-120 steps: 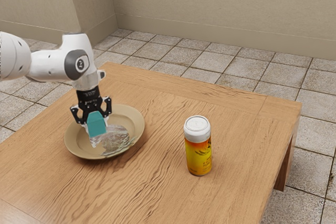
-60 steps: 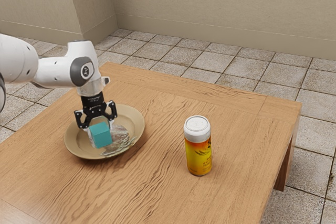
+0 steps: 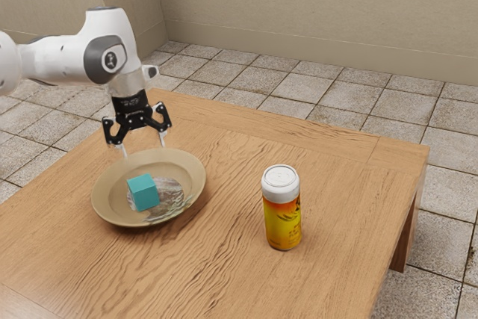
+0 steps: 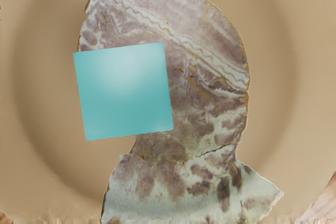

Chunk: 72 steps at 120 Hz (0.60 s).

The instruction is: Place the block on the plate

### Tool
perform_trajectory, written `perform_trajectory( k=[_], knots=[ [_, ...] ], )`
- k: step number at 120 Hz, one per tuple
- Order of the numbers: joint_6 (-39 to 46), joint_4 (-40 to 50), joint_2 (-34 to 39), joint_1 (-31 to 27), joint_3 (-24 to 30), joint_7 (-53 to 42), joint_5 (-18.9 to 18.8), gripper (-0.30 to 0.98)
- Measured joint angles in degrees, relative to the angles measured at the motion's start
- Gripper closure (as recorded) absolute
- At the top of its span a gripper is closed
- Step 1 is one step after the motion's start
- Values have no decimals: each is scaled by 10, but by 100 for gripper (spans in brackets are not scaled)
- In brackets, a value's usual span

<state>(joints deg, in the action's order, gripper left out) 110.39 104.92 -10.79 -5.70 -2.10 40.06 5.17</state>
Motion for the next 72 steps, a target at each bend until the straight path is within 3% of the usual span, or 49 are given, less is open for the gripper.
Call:
perform_trajectory(
  k=[42, 72],
  knots=[
    [-131, -133, 29, -2, 61, -63, -6, 0],
    [-207, -224, 43, -2, 94, -144, -30, 0]
  ],
)
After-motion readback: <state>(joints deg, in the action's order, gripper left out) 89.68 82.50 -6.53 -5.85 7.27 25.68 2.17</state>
